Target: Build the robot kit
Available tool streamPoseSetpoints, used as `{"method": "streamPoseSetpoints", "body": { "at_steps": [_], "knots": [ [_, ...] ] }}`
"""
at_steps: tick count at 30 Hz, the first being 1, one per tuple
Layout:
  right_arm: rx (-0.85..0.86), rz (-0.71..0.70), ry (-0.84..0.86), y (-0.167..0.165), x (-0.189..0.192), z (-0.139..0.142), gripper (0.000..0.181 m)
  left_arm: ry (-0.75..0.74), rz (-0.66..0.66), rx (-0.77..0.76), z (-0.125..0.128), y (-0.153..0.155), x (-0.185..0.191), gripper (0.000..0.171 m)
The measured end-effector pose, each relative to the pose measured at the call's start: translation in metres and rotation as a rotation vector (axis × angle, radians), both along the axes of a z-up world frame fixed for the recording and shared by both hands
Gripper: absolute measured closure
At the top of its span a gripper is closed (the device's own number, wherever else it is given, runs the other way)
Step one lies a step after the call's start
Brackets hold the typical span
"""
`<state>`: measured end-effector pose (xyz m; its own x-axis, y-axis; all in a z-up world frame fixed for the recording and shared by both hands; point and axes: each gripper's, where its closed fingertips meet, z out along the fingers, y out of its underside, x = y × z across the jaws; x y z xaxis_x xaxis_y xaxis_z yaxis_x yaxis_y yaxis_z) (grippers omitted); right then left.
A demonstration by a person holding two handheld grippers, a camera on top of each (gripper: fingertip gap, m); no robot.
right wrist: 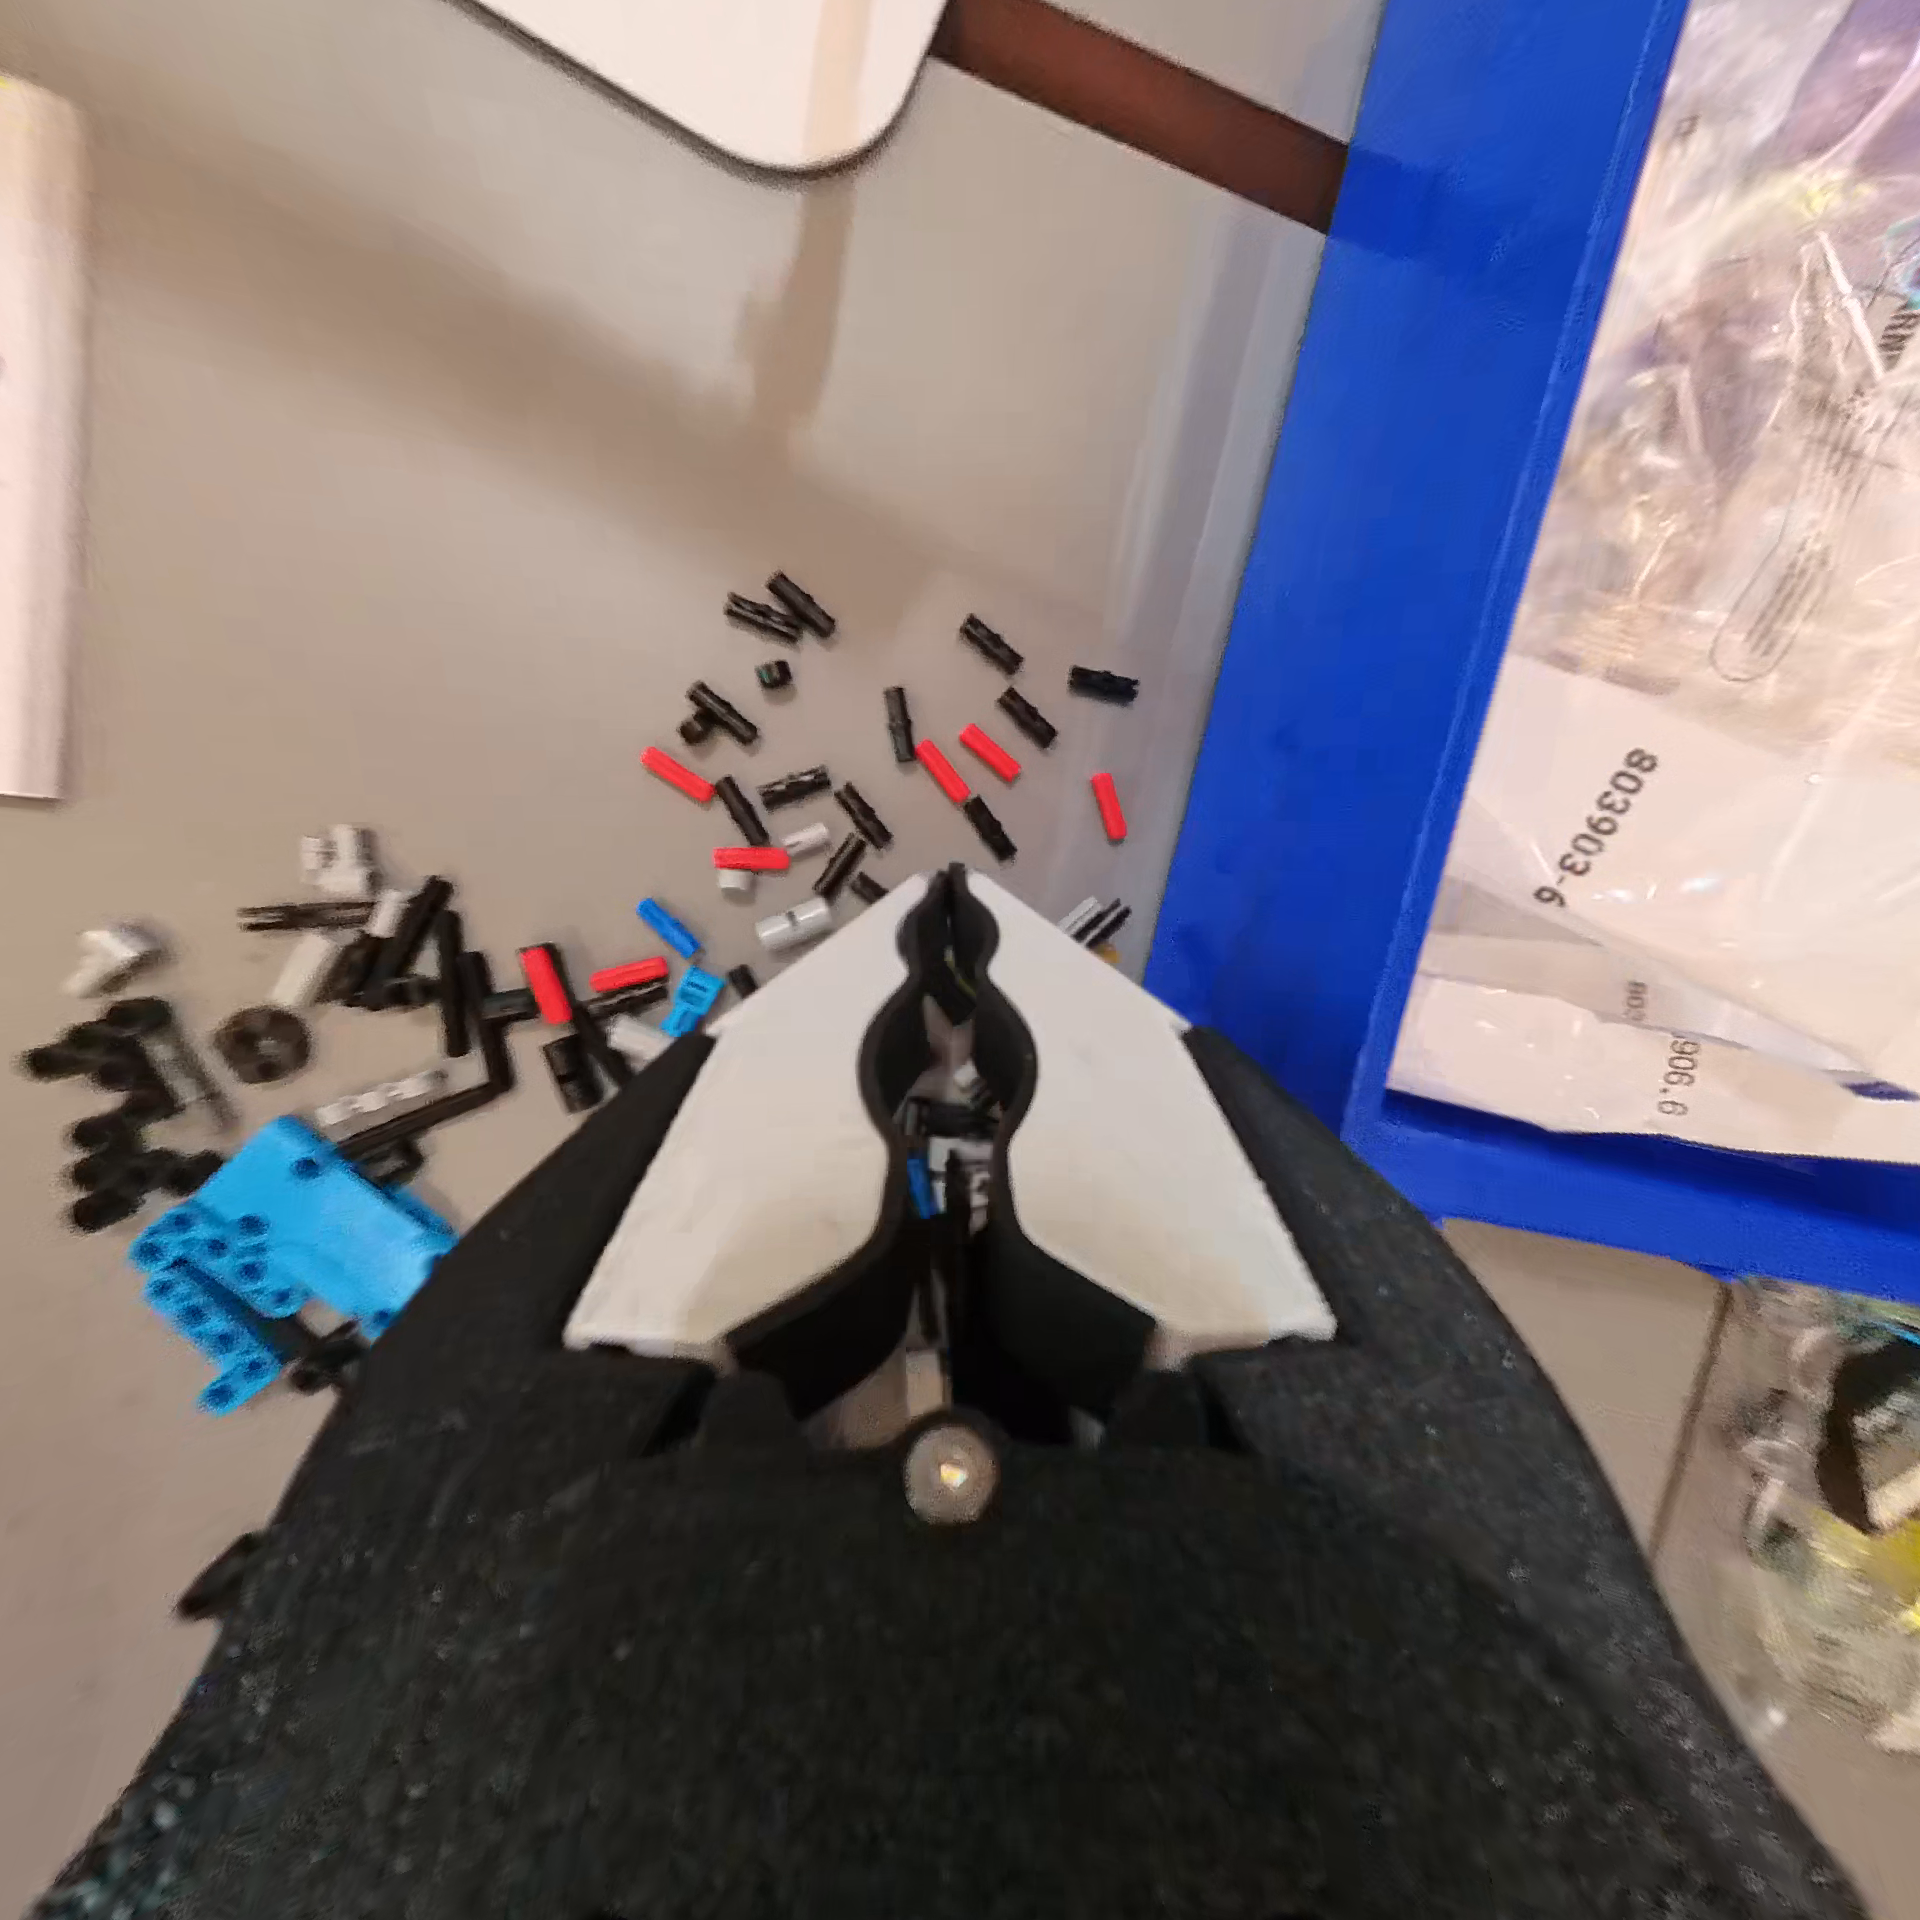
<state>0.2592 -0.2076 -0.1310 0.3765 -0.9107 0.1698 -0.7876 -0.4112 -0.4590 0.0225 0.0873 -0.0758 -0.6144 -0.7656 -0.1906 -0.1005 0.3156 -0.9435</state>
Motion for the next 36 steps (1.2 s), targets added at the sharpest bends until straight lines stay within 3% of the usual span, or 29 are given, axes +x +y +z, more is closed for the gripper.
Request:
{"method": "streamPoseSetpoints", "body": {
  "at_steps": [5, 12, 15, 20, 30, 36],
  "knots": [
    [0.2, 0.007, 0.036, 0.011, -0.009, 0.007, 0.181, 0.011, 0.009, 0.016, -0.004, 0.001, 0.002, 0.13],
    [-0.004, -0.178, 0.105, -0.017, -0.018, -0.026, 0.181, 0.03, 0.012, 0.022, -0.008, 0.0, 0.004, 0.13],
    [0.088, -0.304, 0.069, -0.008, -0.012, -0.024, 0.168, 0.027, 0.012, 0.018, -0.007, 0.0, 0.003, 0.13],
    [0.105, -0.369, 0.041, -0.01, -0.012, -0.021, 0.162, 0.026, 0.004, 0.006, -0.004, -0.001, 0.002, 0.13],
    [0.2, -0.595, 0.058, -0.023, -0.015, -0.022, 0.162, 0.032, -0.023, -0.016, 0.0, -0.006, -0.008, 0.13],
    [0.123, -0.677, -0.03, -0.034, -0.007, -0.013, 0.167, 0.027, -0.024, -0.01, -0.001, -0.006, -0.009, 0.13]
  ]
}}
